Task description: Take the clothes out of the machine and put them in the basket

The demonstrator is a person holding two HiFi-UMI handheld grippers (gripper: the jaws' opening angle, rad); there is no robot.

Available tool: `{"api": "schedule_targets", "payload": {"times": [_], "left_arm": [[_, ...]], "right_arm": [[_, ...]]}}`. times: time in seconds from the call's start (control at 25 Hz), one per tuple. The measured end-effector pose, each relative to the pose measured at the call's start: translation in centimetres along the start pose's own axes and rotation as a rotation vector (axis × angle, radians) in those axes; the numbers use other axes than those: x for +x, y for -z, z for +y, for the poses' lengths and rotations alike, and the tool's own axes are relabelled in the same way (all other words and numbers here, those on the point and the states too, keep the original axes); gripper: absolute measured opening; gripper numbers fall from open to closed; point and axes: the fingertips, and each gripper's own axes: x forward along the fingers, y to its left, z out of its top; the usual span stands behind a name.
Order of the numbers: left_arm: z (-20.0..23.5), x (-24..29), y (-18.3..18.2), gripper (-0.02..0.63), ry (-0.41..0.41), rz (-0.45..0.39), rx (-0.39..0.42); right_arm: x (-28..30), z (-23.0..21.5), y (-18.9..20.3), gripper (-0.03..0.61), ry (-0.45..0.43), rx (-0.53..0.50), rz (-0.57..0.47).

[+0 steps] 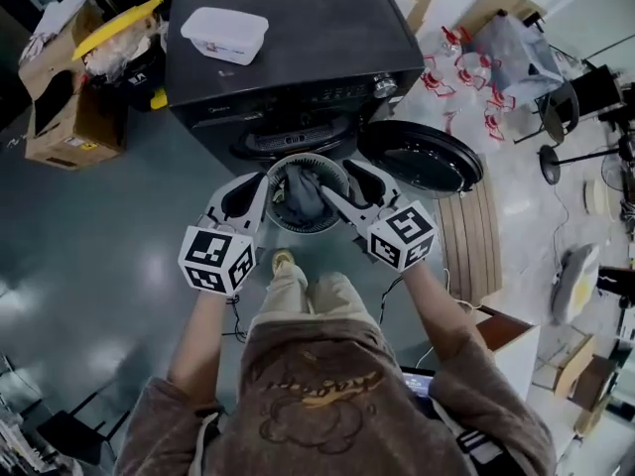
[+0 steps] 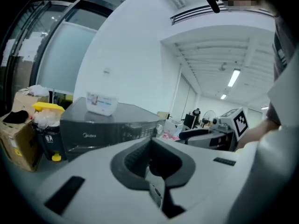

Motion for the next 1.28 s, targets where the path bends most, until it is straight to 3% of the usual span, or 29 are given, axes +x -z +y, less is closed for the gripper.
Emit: {"api": "schedule_targets", "payload": {"times": [0.32, 0.48, 0.68, 0.96, 1.2, 1.28], "left_arm": [[-2.0, -3.1, -9.1, 0.006, 0.068, -0.064, -0.045], [-3.1, -3.1, -11.0, 0.006, 0.115, -0.068, 0.029], [-4.5, -3.2, -12.1, 0.006, 0.165, -0.067, 0.105], [-5.4, -3.4, -13.2, 0.006, 0.177, -0.117, 0.076], [-7.1, -2.2, -13.6, 0.006, 0.180, -0.152, 0.083], [-7.7, -1.7, -13.6, 0.006, 0.183, -0.156, 0.086]], "right_arm": [[-4.4, 3.2, -7.8, 0.250, 0.049, 0.015, -0.052], [-5.8, 2.7, -10.0, 0.250, 0.098, 0.009, -0.098], [-6.8, 2.3, -11.4, 0.247, 0.099, -0.021, -0.100], [-8.6, 1.8, -13.6, 0.133, 0.051, -0.079, -0.115], [-9.4, 1.7, -14.9, -0.003, -0.002, -0.108, -0.146], [-9.7, 1.6, -15.0, -0.003, -0.015, -0.113, -0.153]]}}
